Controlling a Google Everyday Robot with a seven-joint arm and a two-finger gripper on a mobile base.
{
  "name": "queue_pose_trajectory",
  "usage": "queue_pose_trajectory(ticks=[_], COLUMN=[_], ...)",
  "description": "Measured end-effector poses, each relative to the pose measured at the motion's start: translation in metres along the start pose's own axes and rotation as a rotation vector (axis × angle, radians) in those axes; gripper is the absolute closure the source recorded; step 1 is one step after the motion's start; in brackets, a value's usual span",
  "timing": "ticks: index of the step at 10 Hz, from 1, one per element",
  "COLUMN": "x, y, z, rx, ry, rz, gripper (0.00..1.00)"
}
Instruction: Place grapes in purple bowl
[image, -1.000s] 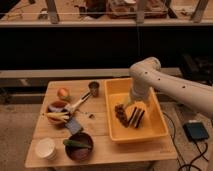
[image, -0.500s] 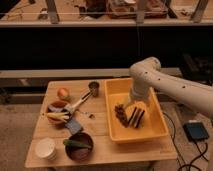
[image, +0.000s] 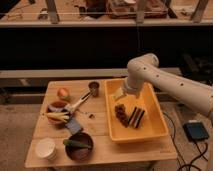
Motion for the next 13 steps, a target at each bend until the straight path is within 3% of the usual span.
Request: queue_pose_trajectory(ticks=[6,11,13], x=[0.001,0.004,0.005], y=[0.001,0.026,0.034], z=[0.002,0.050,0.057], rx=[0.002,-0.002,-0.020], ry=[-0.004,-0.007,-0.004], rz=[0.003,0.047,0.063], gripper=[0.27,0.27,0.27])
